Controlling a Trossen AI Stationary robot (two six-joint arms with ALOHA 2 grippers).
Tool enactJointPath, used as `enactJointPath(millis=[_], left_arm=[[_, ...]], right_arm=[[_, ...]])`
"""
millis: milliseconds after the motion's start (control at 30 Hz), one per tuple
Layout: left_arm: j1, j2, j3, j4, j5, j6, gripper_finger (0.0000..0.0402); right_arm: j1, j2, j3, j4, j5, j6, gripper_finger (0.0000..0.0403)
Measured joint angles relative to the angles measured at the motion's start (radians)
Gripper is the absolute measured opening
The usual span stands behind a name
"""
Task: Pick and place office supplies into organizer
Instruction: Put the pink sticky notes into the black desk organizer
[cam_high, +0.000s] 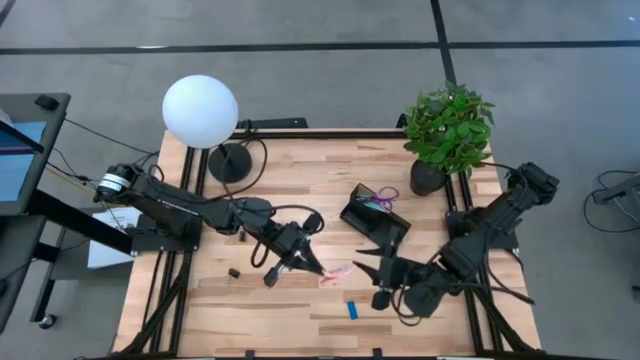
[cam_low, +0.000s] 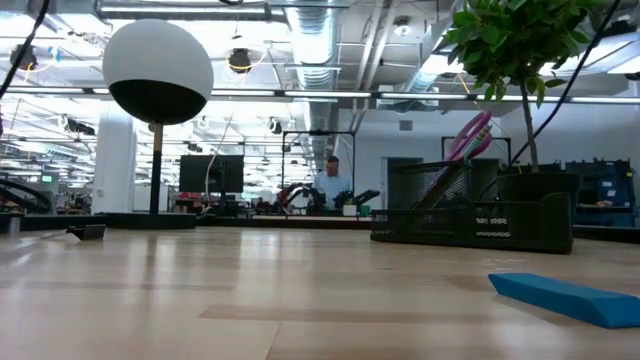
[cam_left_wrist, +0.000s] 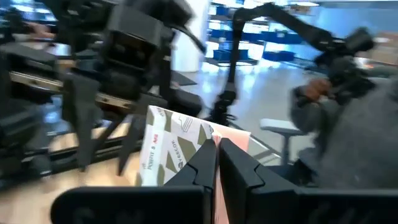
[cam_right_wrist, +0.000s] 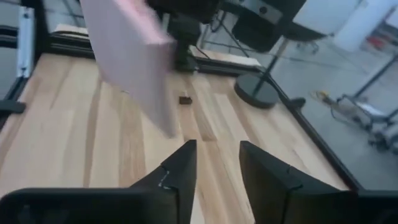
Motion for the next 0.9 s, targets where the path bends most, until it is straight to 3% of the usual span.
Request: enactJointPath(millis=[233, 467, 600, 900], left_arm=[[-0.003, 0.000, 0.000, -0.030, 0.013, 0.018, 0.0000], [-0.010, 0.000, 0.000, -0.022, 0.000, 0.019, 0.0000], [-0.019, 0.000, 0.000, -0.022, -0.001, 0.027, 0.0000], [-0.019, 0.000, 0.000, -0.022, -0.012, 0.038, 0.0000]], right_arm=[[0.042, 0.000, 0.011, 0.116, -0.078, -0.118, 0.0145], [0.014, 0.000, 0.013, 0.231, -0.130, -0.210, 0.0157], [-0.009, 0.000, 0.013, 0.231, -0.148, -0.210, 0.0157], [-0.063, 0.000, 0.013, 0.238, -0.308, -0.218, 0.0135]])
